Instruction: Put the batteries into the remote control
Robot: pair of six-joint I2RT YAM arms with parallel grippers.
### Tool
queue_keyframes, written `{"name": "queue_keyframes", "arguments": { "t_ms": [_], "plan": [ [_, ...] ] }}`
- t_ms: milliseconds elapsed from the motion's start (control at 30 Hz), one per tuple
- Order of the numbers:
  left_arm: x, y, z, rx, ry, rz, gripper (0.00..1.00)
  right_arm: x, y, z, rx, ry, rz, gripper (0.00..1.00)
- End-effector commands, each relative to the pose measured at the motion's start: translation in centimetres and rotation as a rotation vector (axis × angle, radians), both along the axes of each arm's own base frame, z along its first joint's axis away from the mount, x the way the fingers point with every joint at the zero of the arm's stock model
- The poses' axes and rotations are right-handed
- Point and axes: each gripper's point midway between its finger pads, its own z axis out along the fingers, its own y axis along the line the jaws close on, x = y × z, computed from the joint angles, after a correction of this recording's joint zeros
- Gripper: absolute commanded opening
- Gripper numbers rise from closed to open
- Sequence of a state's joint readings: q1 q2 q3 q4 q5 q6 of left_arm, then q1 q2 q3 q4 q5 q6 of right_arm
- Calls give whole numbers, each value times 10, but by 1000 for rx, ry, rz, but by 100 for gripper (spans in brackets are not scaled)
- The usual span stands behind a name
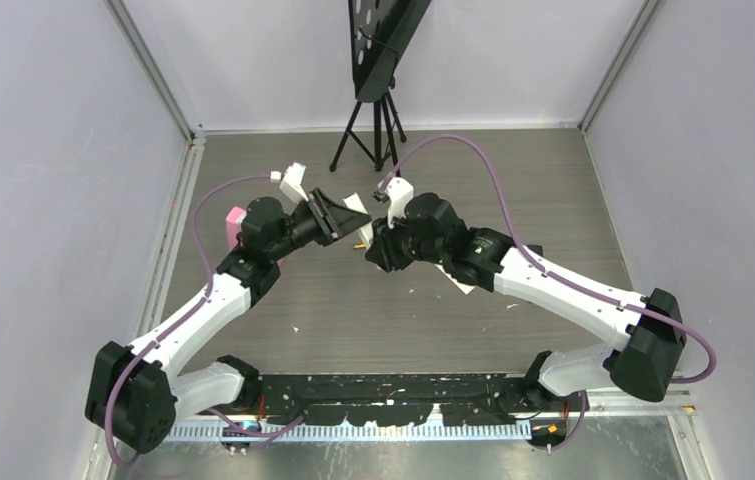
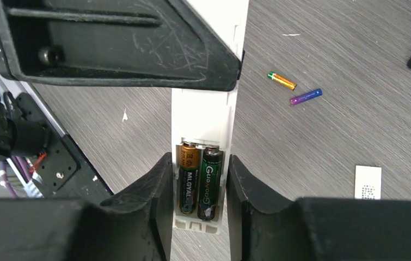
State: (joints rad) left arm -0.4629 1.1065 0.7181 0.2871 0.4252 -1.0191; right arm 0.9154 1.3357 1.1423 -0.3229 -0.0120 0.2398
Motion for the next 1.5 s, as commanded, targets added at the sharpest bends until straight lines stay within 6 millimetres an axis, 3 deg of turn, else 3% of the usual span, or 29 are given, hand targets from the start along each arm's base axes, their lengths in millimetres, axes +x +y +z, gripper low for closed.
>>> {"name": "queue_keyframes", "arguments": {
  "t_ms": [0, 67, 133, 267, 400, 533, 667, 933, 1133, 1467],
  "plan": [
    [-2, 1, 6, 8, -1, 0, 24, 3, 2, 24, -12, -118, 67, 1],
    [-2, 3, -1, 25, 3, 11, 50, 0, -2, 17, -48, -115, 84, 0],
    [-1, 9, -11, 67, 15, 38, 68, -3, -7, 8, -87, -113, 102, 0],
    [3, 40, -37, 214, 77, 173, 84, -14, -18, -19, -149, -68, 139, 0],
    [8, 83, -62, 320, 175, 333, 99, -41, -22, -61, -198, 48, 249, 0],
    [5, 103, -81, 348, 229, 394, 100, -57, -32, -104, -306, 156, 315, 0],
    [4, 114, -87, 364, 248, 413, 100, -59, -44, -133, -428, 187, 369, 0],
    [1, 118, -89, 368, 245, 402, 100, -66, -60, -159, -597, 280, 455, 8],
    [0, 105, -79, 339, 206, 324, 100, -66, -59, -176, -646, 335, 459, 9],
    [5, 93, -58, 322, 149, 253, 100, -57, -70, -202, -818, 415, 374, 35]
  ]
}}
